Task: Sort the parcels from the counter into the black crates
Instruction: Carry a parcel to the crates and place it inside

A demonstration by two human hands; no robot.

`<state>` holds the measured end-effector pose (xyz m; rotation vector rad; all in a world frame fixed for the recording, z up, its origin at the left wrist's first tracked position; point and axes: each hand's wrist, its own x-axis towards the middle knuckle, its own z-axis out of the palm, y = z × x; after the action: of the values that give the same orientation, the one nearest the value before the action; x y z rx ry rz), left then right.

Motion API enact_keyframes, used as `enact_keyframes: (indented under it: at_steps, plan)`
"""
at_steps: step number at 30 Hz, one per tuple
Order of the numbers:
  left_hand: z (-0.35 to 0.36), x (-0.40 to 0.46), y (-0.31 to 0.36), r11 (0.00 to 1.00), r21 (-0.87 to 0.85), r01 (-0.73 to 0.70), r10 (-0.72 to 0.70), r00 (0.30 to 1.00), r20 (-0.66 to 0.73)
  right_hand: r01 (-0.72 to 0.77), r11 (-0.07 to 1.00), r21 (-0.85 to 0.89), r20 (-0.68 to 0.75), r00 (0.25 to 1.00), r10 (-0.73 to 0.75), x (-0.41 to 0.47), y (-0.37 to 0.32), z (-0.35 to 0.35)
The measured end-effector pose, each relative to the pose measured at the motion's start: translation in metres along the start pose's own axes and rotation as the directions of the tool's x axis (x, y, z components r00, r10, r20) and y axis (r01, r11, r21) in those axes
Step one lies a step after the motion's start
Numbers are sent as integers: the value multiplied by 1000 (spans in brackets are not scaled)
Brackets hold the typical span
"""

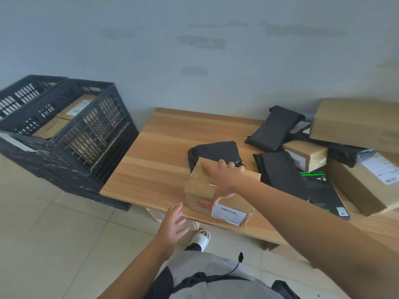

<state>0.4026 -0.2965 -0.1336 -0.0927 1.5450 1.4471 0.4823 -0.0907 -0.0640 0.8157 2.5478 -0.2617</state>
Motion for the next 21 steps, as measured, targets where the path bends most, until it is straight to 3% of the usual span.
enact_keyframes:
  at_steps: [3, 5, 6, 8, 10, 13, 16, 21]
  plan:
    - [-5, -2, 9, 999, 6, -44, 44, 999, -10, -5, 981, 192, -31, 999, 11, -11, 20, -6]
    - [-7, -6, 20, 991, 52, -126, 126, 992, 0, 12, 870, 493, -89, 995, 36, -20, 42, -14]
    - [-7, -9, 26, 981, 84, -177, 176, 984, 22, 48, 729, 683, -137, 989, 64, -29, 52, -19]
    - [1, -15, 39, 955, 123, -269, 264, 963, 53, 184, 258, 949, -234, 956, 178, -48, 67, -26]
    - [15, -23, 53, 939, 111, -325, 318, 945, 74, 325, -144, 935, -267, 910, 318, -67, 71, -28]
    - [46, -36, 69, 939, 38, -343, 332, 929, 164, 437, -457, 775, -223, 865, 449, -85, 60, -12]
    - [77, -50, 76, 944, -47, -327, 324, 888, 327, 498, -596, 630, -185, 841, 508, -94, 42, 9]
    - [108, -63, 73, 919, -49, -392, 358, 775, 520, 549, -630, 549, -178, 813, 554, -107, 21, 34]
